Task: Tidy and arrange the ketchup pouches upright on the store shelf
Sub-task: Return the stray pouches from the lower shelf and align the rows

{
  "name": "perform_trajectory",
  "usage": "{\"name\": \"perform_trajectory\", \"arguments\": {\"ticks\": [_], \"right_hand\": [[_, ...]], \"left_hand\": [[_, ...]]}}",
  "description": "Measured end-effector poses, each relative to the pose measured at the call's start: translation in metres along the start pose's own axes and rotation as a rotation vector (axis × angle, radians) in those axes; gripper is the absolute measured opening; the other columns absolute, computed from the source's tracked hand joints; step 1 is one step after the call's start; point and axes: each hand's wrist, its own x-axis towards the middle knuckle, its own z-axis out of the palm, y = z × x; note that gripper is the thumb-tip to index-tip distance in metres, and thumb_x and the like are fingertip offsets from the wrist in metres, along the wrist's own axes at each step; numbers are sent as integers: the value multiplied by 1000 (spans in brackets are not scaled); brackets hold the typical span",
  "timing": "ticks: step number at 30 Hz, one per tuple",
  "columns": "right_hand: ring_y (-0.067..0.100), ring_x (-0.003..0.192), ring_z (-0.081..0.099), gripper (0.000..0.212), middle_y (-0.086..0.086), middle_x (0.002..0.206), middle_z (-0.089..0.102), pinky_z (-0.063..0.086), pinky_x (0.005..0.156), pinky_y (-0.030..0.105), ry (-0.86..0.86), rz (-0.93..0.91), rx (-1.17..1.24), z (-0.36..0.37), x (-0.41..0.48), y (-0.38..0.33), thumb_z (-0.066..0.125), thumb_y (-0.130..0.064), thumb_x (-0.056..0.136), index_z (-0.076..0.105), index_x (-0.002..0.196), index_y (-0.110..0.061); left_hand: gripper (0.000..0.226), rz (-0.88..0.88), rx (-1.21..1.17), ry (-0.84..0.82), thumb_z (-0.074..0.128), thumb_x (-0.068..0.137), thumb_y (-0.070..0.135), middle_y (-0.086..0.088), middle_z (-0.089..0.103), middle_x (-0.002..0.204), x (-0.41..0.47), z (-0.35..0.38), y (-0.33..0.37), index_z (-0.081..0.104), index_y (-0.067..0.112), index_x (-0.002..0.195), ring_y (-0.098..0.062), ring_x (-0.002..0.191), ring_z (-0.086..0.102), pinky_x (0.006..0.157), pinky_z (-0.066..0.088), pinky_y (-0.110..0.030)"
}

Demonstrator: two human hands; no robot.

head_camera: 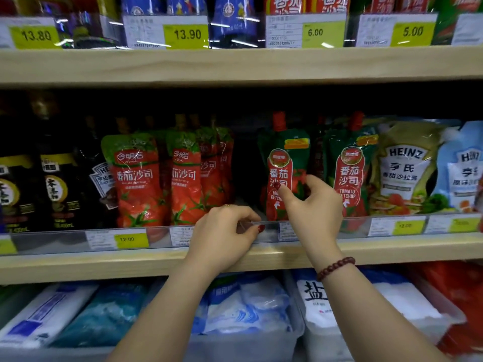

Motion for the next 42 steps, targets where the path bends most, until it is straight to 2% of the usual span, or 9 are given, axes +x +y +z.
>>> {"name": "perform_trajectory", "arguments": {"ticks": [9, 12, 16, 23, 27, 32, 36, 38, 42], "right_hand": [[4, 46, 45, 34, -11, 53, 49, 25, 42, 19, -5, -4, -29, -2, 0, 6, 67, -43, 77, 45, 59, -23], [7, 62, 56, 25, -10, 69, 60, 36, 48, 19, -9, -4, -27, -8, 2, 8, 68, -45, 75, 57, 74, -22], [6, 72, 59, 35, -10, 86, 65, 45, 57, 21, 74, -47, -48, -20, 4, 0, 68, -46, 75, 63, 101, -23], [4, 74, 57, 29, -12, 88, 61, 50, 60, 25, 115, -257, -49, -40, -6, -30, 69, -39, 77, 62, 100, -24], [3, 75, 58, 30, -11, 90, 61, 54, 64, 29, -46, -263, 82, -32, -22, -53, 69, -41, 76, 61, 101, -26], [-2, 90, 55, 36, -18, 97, 58, 49, 76, 17, -336, -333, 155, -3, -59, -87, 69, -40, 75, 56, 108, -31], [-2, 97, 55, 40, -18, 103, 58, 47, 81, 16, -490, -321, 226, 27, -82, -111, 69, -39, 73, 55, 110, -31], [0, 104, 54, 48, -14, 112, 59, 45, 86, 15, -545, -278, 261, 45, -88, -121, 69, -39, 73, 54, 117, -29], [0, 113, 46, 65, -10, 128, 50, 39, 96, 19, -660, -191, 312, 75, -89, -135, 68, -33, 76, 41, 134, -26]], "left_hand": [[9, -6, -30, -1, 65, 79, 37, 20, 66, 76, 1, -2, 1, 69, 37, 86, 5, 71, 58, 68, 53, -29], [8, -10, -66, -9, 66, 78, 36, 19, 67, 76, 1, -2, -1, 70, 36, 86, 5, 72, 59, 70, 54, -31], [9, -12, -179, 39, 67, 79, 27, 17, 68, 77, 5, -5, 1, 71, 32, 85, 3, 73, 61, 71, 55, -31], [20, 61, -383, 250, 69, 80, 17, 22, 67, 71, 9, -38, 17, 68, 37, 76, 6, 72, 61, 62, 46, -7], [15, 36, -326, 236, 69, 77, 22, 19, 67, 70, -3, -76, 6, 67, 34, 68, 4, 68, 61, 60, 45, -8], [15, -121, -195, 273, 70, 78, 14, 15, 66, 67, -25, -116, -33, 69, 27, 71, 5, 66, 60, 58, 44, -7], [10, -288, -147, 404, 68, 80, 15, 11, 66, 79, -31, -132, -61, 70, 22, 86, -1, 75, 61, 69, 48, -22], [16, -338, -146, 442, 68, 79, 13, 13, 63, 82, -30, -136, -71, 68, 21, 93, -5, 80, 60, 73, 48, -27], [29, -376, -121, 511, 69, 77, 14, 0, 66, 97, -24, -138, -92, 65, 19, 106, -11, 85, 60, 80, 52, -33]]}}
